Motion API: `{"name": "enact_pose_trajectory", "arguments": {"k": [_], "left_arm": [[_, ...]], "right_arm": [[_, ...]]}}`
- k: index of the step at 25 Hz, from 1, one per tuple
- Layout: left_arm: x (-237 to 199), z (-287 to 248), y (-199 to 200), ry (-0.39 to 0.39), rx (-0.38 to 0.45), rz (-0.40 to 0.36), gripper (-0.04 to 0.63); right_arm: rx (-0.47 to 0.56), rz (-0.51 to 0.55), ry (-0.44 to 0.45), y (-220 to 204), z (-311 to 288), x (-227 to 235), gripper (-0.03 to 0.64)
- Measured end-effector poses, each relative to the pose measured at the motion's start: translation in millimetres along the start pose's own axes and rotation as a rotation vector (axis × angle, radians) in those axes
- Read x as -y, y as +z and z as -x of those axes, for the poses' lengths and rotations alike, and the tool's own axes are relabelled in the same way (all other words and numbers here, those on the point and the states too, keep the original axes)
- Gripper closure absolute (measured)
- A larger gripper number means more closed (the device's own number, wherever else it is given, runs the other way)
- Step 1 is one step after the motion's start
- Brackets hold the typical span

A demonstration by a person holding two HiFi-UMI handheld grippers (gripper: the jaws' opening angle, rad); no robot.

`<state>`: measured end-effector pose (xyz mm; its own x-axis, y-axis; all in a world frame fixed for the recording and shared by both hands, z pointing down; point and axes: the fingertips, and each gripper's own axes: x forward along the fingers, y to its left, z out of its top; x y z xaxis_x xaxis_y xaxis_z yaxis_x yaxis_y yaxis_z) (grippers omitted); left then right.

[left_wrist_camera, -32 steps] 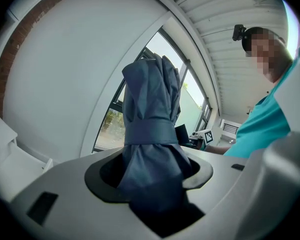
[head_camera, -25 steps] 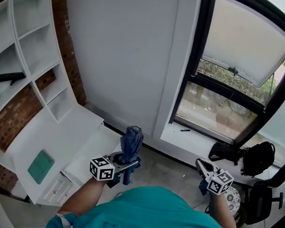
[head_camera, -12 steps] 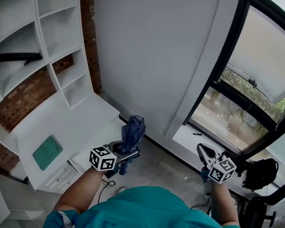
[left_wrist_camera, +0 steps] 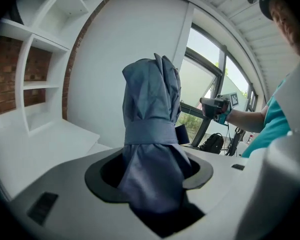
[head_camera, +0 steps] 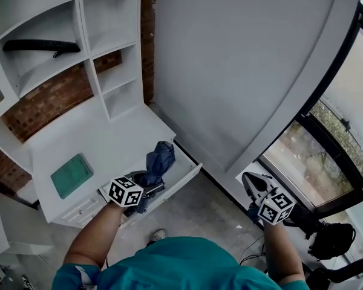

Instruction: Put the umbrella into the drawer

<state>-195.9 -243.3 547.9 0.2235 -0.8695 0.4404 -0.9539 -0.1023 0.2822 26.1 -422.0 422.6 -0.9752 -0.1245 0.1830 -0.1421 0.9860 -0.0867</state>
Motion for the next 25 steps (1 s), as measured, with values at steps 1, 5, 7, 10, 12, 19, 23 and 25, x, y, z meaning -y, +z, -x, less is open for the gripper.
{"name": "enact_pose_trajectory", "arguments": {"k": [1, 5, 7, 10, 12, 19, 23, 25], "left_arm": [[-9, 3, -6, 0.017, -0.012, 0.01, 0.333], [-38, 13, -38, 0.078, -0.053, 0.062, 0.333], [-51, 19, -54, 0.103, -0.073, 0.083, 0.333], [-72, 24, -73, 0.137, -0.11, 0.096, 0.333], [-86, 26, -85, 0.157, -0.134, 0.105, 0.333], [-119, 29, -125, 0.187, -0.206, 0.149, 0.333], [-133, 29, -146, 0.201, -0.254, 0.149, 0.333], [-139, 26, -156, 0.204, -0.279, 0.153, 0.333]], "right_arm": [[-0.005, 0.005, 0.015, 1, -12, -4, 0.594], [-0.034, 0.017, 0.083, 0, -60, -20, 0.595], [-0.046, 0.021, 0.114, -2, -83, -30, 0.595], [-0.06, 0.027, 0.15, -3, -116, -43, 0.595], [-0.071, 0.023, 0.172, -7, -137, -50, 0.595], [-0.124, 0.008, 0.219, -27, -206, -71, 0.595], [-0.169, 0.021, 0.255, -43, -235, -86, 0.595], [-0.19, 0.024, 0.27, -52, -246, -92, 0.594]]}}
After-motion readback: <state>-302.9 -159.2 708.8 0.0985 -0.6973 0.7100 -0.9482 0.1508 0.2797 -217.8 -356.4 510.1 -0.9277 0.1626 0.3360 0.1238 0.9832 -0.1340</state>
